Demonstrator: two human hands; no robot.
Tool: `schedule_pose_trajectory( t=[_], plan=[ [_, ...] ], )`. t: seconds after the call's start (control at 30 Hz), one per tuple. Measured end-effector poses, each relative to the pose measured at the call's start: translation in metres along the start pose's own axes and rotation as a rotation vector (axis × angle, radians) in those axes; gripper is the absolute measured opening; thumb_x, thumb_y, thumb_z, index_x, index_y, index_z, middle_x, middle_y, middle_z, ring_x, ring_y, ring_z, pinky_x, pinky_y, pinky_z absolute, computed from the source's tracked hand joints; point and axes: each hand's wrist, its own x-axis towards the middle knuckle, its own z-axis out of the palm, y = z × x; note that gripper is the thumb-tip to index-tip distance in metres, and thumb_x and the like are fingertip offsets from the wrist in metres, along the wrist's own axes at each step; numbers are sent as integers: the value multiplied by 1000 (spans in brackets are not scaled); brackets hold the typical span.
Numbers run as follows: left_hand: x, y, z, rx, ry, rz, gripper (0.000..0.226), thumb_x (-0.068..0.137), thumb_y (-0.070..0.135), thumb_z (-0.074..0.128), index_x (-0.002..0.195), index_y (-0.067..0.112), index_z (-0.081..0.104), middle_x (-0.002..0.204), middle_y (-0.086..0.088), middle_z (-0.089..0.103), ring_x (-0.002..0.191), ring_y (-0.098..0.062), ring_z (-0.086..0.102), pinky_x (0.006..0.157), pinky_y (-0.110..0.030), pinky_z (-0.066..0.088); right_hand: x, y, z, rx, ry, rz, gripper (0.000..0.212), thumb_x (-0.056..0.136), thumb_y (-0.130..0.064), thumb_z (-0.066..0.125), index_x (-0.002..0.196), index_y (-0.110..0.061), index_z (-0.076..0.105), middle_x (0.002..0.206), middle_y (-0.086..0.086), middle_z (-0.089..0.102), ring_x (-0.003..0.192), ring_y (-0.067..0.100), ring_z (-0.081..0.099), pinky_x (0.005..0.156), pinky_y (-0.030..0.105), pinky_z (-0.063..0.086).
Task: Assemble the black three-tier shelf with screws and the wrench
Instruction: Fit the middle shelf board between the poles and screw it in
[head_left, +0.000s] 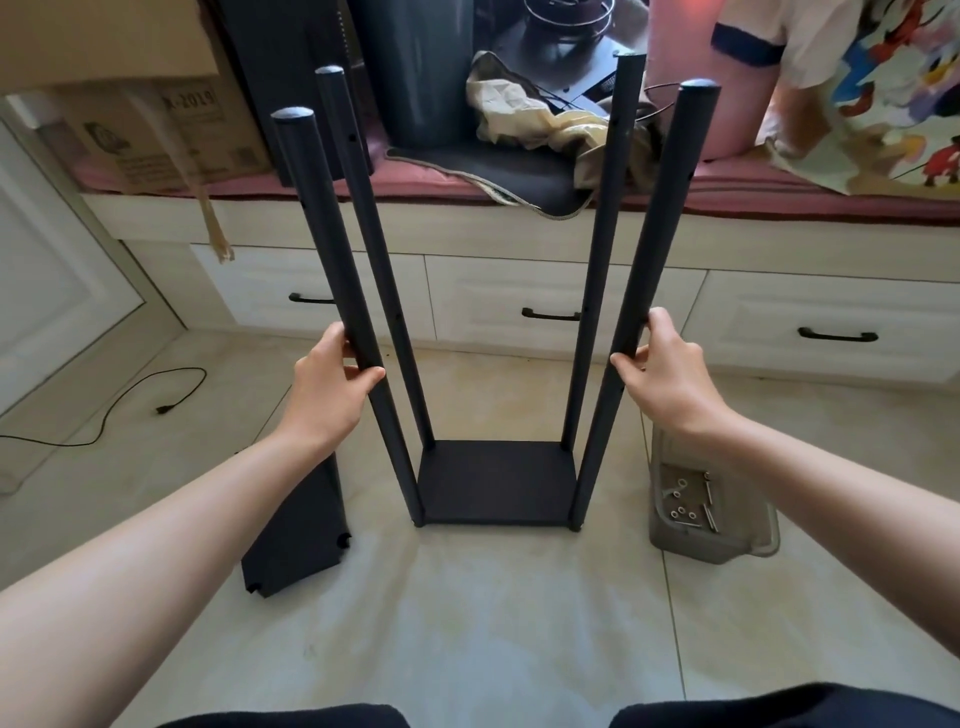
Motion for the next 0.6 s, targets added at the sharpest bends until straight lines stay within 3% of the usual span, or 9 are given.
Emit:
schedule_pose_trajectory(
  t=[0.13,0.23,0.37,0.6],
  plan=[
    [-3,-1,0,-5,-12,-2,33,92,6,70,122,5,56,110,-8,68,101,-20,66,85,-25,52,-5,1,0,-16,9,12,28,97,-20,61,119,-8,48,96,8,63,86,26,61,75,38,52],
    [-5,-3,-4,12,-34,-11,34,93,11,70,124,6,58,111,-4,67,101,-16,63,79,-14,46,-9,-2,-2,27,-54,153,39,97,-28,60,126,-5,48,108,11,62,91,24,63,79,40,57],
    [-11,-12,-13,28,-103,-36,35,95,14,68,128,9,59,116,-1,66,106,-16,62,89,-27,51,-26,0,-1,130,-231,390,52,99,-30,58,139,1,45,112,13,62,97,25,65,74,40,61],
    [-35,-72,-44,138,-191,-211,25,95,17,67,119,17,60,104,4,70,96,-14,66,92,-38,55,-49,-12,37,57,-543,406,18,97,-35,59,97,-18,63,96,4,70,92,16,68,79,33,60]
  ],
)
